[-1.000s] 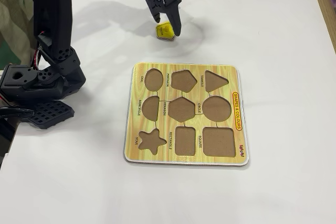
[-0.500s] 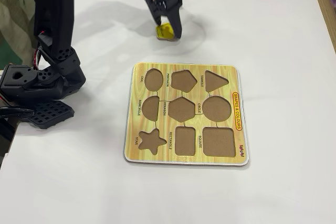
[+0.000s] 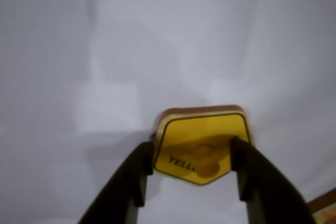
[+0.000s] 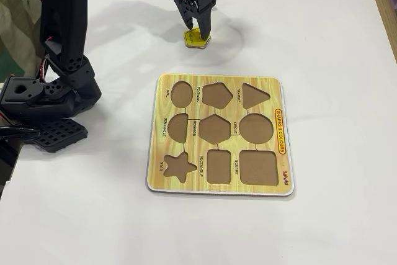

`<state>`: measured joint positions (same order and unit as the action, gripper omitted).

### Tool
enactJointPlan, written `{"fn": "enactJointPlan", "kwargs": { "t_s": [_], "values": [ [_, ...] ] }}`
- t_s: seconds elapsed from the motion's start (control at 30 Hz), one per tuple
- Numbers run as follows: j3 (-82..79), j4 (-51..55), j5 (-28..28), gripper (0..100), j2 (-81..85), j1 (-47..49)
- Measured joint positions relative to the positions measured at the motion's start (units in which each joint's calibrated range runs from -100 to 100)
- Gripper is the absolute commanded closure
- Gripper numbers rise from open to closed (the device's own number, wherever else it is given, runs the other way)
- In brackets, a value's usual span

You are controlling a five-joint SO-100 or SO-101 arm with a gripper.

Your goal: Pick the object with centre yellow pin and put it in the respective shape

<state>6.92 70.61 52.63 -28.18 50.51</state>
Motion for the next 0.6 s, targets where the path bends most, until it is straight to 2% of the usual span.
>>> {"fn": "enactJointPlan", "kwargs": {
  "t_s": [0.6],
  "values": [
    [-0.09,0.0,0.0,84,0.09,-0.94]
  ]
}}
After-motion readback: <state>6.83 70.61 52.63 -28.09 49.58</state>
